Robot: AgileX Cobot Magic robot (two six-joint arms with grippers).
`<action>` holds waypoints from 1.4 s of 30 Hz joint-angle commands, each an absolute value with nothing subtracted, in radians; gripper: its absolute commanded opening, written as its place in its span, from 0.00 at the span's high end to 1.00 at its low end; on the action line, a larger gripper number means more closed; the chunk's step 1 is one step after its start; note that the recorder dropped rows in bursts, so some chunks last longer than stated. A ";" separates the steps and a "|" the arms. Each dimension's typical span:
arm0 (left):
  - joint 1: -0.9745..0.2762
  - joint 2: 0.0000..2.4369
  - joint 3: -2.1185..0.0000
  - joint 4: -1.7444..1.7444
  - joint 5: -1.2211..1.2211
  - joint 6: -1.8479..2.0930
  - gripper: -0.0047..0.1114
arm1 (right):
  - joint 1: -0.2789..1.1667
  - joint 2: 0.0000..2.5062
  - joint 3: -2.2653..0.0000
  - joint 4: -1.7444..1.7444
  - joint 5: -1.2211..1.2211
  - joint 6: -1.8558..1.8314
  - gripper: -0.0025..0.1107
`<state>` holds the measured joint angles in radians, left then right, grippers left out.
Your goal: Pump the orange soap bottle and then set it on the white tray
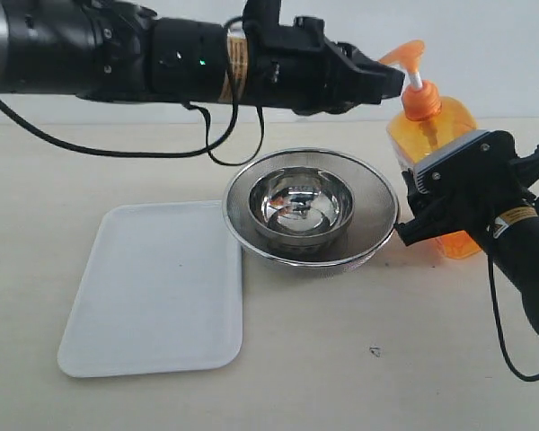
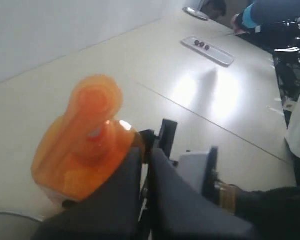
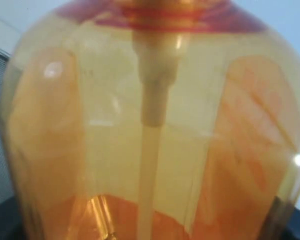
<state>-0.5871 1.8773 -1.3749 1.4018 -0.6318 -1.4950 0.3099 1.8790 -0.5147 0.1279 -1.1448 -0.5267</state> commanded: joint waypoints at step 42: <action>-0.578 1.896 -1.498 1.662 -0.491 -1.633 0.92 | 0.311 1.870 -0.525 0.117 -1.200 -0.700 0.98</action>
<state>-0.5784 1.8948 -1.4935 1.6355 -0.5056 -1.6121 0.3099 1.8806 -0.5147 0.1211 -1.1294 -0.6777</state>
